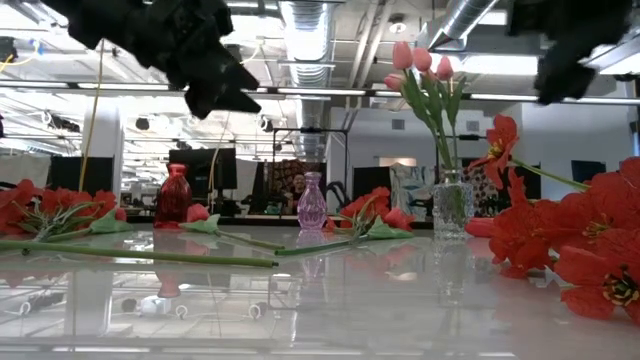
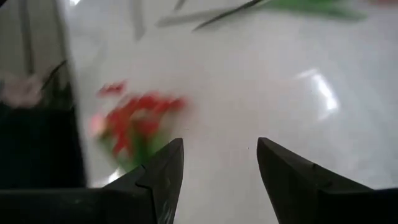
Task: Sort flowers into vase by color
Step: Put the pink tulip into the transparent vase
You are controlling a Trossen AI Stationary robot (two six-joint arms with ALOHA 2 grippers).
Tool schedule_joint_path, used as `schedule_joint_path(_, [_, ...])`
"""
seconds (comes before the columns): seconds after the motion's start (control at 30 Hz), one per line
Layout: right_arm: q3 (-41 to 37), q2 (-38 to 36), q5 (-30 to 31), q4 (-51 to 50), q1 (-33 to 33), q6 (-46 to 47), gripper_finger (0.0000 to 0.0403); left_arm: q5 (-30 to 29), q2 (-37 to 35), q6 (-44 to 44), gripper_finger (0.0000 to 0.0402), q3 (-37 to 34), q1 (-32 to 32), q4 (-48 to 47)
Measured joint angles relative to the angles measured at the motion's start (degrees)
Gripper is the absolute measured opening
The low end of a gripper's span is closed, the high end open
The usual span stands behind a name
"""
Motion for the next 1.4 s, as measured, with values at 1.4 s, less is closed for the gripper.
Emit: schedule_joint_path(1.4, [-0.17, 33.74, -3.04, 27.04, 31.90, -4.74, 0.0230, 0.33, 0.04, 12.46, 0.0235, 0.44, 3.17, 2.42])
